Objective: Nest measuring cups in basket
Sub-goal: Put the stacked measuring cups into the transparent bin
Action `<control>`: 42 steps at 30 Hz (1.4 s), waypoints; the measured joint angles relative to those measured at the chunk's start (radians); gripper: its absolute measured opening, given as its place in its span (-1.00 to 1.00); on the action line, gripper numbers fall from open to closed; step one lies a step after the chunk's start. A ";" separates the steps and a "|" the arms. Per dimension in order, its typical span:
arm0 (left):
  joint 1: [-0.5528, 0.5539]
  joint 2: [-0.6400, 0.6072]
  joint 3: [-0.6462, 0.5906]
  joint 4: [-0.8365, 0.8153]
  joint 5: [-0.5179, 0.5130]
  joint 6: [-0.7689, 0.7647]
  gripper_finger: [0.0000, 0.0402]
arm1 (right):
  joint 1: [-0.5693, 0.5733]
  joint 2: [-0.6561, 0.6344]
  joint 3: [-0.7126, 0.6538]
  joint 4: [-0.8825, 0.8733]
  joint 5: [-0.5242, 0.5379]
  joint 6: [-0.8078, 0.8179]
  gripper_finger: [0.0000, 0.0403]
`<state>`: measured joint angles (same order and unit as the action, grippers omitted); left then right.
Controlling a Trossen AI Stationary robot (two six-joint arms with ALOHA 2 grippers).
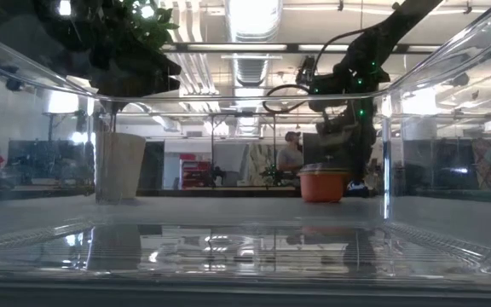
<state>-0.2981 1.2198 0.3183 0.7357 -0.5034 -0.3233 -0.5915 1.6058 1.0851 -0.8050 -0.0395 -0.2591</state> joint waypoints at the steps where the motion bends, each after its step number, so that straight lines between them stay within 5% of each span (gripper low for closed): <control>1: 0.000 0.000 0.000 0.000 0.000 0.000 -0.32 | 0.000 0.000 0.000 -0.001 0.000 -0.001 -0.30; 42: 0.000 -0.045 0.000 0.003 -0.001 0.027 -0.32 | 0.081 -0.093 0.000 -0.005 0.011 0.005 -0.33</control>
<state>-0.2981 1.1751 0.3187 0.7391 -0.5045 -0.2962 -0.5108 1.5127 1.0850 -0.8095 -0.0284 -0.2543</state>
